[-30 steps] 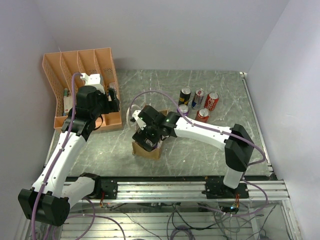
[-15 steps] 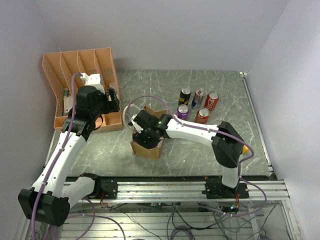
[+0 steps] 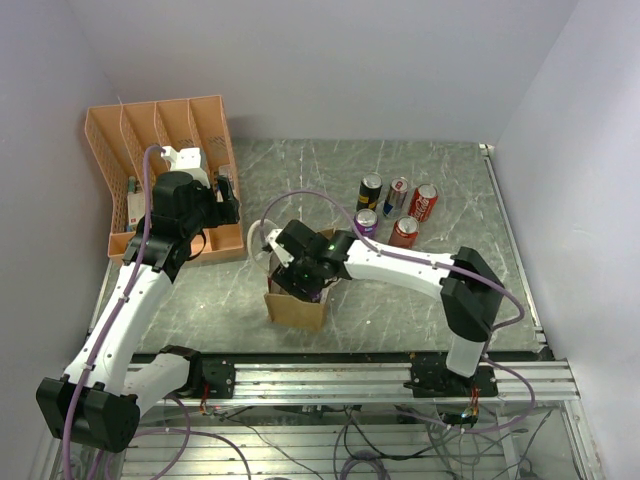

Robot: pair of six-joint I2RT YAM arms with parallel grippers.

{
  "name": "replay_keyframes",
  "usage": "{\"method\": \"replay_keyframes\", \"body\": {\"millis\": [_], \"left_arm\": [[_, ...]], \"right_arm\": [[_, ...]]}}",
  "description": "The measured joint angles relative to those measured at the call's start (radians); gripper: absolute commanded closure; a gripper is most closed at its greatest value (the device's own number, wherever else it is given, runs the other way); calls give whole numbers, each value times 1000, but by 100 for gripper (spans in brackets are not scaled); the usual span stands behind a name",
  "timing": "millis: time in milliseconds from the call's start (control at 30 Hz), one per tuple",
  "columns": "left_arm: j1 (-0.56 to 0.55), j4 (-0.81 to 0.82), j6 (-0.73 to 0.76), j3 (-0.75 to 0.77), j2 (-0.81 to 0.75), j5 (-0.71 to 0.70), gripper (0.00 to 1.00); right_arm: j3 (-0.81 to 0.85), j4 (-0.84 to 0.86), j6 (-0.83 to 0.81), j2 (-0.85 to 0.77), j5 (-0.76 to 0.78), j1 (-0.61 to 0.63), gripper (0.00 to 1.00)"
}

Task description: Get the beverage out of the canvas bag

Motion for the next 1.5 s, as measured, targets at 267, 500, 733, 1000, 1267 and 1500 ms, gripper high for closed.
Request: {"method": "replay_keyframes", "body": {"millis": [267, 500, 733, 1000, 1267, 1500], "left_arm": [[0, 0, 0, 0, 0, 0, 11], [0, 0, 0, 0, 0, 0, 11], [0, 0, 0, 0, 0, 0, 11], [0, 0, 0, 0, 3, 0, 11], [0, 0, 0, 0, 3, 0, 11], [0, 0, 0, 0, 4, 0, 11]], "right_arm": [[-29, 88, 87, -92, -26, -51, 100], [-99, 194, 169, -218, -98, -185, 100], [-290, 373, 261, -480, -298, -371, 100], [-470, 544, 330, -781, -322, -449, 100], [-489, 553, 298, -969, -131, -449, 100], [-492, 453, 275, -1006, 237, -449, 100]]}}
